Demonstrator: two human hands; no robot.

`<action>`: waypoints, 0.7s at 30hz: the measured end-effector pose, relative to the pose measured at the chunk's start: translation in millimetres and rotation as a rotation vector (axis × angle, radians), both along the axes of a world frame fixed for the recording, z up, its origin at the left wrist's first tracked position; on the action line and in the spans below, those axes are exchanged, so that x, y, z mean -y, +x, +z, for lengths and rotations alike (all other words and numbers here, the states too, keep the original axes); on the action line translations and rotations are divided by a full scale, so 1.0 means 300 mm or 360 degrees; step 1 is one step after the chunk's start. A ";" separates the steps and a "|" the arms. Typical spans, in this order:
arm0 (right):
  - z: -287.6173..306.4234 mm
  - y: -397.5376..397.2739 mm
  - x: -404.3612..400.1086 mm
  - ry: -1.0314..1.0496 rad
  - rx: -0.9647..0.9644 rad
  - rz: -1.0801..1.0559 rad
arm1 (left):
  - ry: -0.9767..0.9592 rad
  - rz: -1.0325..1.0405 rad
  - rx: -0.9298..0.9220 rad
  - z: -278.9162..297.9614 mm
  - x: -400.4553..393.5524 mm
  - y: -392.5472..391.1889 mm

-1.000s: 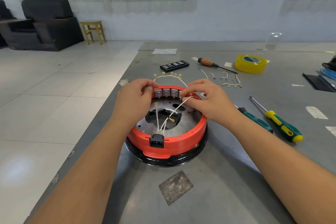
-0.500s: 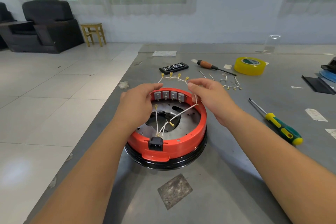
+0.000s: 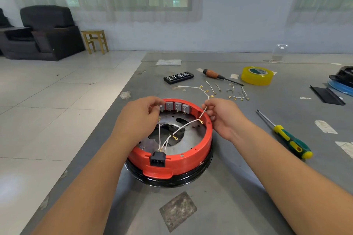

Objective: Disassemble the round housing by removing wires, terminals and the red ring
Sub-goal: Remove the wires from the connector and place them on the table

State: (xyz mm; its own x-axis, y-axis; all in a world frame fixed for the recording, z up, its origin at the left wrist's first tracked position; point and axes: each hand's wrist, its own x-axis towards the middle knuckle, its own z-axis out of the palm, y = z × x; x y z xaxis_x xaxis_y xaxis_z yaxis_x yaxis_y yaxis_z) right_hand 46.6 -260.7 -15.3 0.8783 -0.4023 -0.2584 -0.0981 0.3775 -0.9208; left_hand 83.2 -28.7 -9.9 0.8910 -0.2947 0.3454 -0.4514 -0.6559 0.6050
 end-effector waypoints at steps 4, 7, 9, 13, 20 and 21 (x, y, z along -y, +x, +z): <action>-0.013 0.006 0.009 0.0167 -0.0086 0.0014 | 0.0063 -0.0021 0.0041 -0.004 0.001 0.002; -0.019 0.008 0.013 0.0145 -0.0118 -0.0036 | 0.0183 -0.0071 0.0060 -0.002 0.004 -0.006; -0.026 0.010 0.018 0.0067 -0.0087 -0.0109 | 0.0182 -0.0180 0.0045 0.003 0.005 -0.014; -0.041 0.009 0.019 -0.0033 -0.0012 0.0024 | 0.0230 -0.0437 -0.0002 0.013 0.006 -0.025; -0.086 0.026 0.060 0.0290 0.0086 0.0032 | 0.0344 -0.0636 -0.0163 0.011 0.011 -0.016; -0.089 0.030 0.063 0.0333 0.0105 -0.0008 | 0.0348 -0.0629 -0.0161 0.009 0.011 -0.014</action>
